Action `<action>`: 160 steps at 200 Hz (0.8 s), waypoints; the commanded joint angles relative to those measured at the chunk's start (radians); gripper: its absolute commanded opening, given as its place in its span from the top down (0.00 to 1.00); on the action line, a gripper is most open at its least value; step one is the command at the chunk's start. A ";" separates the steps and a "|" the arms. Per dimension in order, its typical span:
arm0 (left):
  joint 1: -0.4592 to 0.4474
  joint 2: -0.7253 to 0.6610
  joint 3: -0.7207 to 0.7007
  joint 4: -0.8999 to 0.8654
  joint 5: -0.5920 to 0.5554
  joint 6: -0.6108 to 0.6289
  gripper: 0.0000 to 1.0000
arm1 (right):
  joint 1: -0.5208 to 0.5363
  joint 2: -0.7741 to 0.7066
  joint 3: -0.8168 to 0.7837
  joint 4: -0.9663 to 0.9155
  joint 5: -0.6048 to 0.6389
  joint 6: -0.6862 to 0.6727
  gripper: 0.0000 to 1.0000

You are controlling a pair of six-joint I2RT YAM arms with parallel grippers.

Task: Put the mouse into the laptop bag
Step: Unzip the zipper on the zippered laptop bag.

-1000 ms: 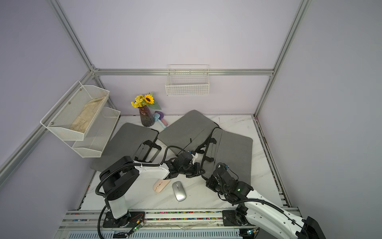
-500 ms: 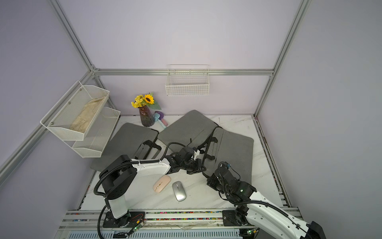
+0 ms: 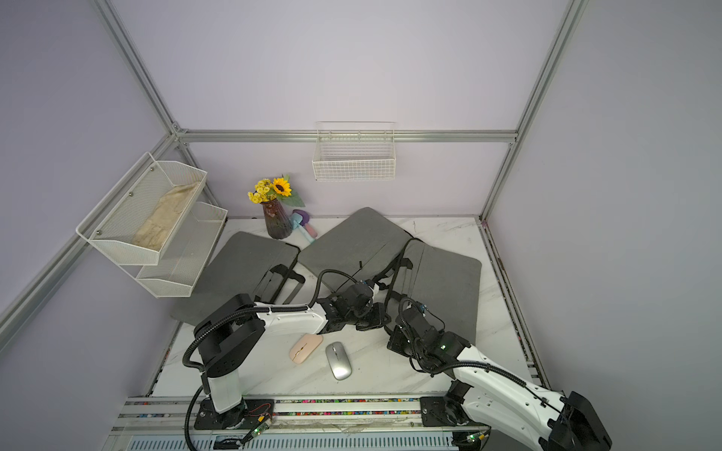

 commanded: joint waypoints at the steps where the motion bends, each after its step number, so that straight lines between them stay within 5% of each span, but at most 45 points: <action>1: 0.029 -0.015 0.129 0.061 -0.103 0.014 1.00 | 0.007 -0.033 0.037 -0.116 0.049 0.004 1.00; 19: 0.072 -0.029 0.126 0.033 -0.122 0.019 1.00 | 0.007 -0.088 0.053 -0.261 0.135 0.052 1.00; 68: 0.205 -0.072 0.054 0.068 -0.061 0.001 1.00 | 0.005 -0.105 0.017 -0.238 0.059 0.035 1.00; 160: 0.202 -0.079 0.068 0.099 0.017 -0.013 1.00 | 0.006 0.012 0.029 -0.193 0.064 -0.005 1.00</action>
